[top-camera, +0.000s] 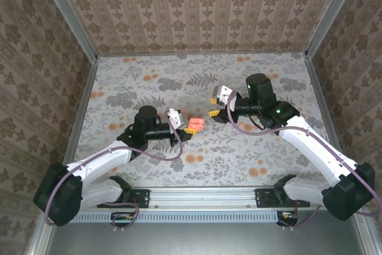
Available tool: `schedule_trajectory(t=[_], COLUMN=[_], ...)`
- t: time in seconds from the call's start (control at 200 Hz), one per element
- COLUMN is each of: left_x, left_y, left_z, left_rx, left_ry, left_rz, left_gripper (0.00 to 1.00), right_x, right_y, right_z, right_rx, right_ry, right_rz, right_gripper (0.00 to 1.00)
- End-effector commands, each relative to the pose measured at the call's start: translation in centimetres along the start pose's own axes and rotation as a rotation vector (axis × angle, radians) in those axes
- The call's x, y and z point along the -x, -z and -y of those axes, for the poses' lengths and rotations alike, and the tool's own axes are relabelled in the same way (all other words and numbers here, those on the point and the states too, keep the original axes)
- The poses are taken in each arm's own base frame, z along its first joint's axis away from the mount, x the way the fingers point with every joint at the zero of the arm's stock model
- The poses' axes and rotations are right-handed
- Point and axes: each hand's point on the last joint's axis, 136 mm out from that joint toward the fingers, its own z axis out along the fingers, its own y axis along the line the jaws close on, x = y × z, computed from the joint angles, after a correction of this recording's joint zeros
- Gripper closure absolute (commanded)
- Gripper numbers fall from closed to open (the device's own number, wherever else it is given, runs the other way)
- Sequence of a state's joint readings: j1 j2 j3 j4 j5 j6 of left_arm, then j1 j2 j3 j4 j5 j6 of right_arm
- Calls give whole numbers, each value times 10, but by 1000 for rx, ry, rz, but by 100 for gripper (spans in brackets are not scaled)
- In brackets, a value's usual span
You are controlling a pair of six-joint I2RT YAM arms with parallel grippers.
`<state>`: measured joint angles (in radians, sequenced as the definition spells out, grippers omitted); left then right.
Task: Insert the wireless bluetooth earbuds into the charging case
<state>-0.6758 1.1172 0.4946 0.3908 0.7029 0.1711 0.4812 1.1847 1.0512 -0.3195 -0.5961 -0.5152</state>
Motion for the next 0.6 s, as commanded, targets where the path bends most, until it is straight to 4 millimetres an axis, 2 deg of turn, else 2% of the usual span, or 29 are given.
schedule_trajectory(t=[0.0,0.135,0.27,0.38,0.415,0.595], left_x=[12,-2,-12,-17,-18,-23], left_y=[7,13,17,20,21,23], left_z=[-20,-34,-41,-43,-44,-44], left_rx=[122,225,283,308,314,325], left_ry=[6,46,74,85,86,92], left_rz=[80,88,76,71,68,56], left_gripper=[83,83,83,83,83,83], right_x=[-13,-37,-66,-93,-107,-144], right_y=[1,-4,-9,-9,-15,-28], right_z=[11,26,39,34,33,31], right_rx=[-61,-150,-264,-312,-323,-408], right_ry=[-192,-450,-721,-921,-983,-1230], right_rz=[-68,-170,-286,-413,-469,-631], right_gripper=[52,47,46,46,45,46])
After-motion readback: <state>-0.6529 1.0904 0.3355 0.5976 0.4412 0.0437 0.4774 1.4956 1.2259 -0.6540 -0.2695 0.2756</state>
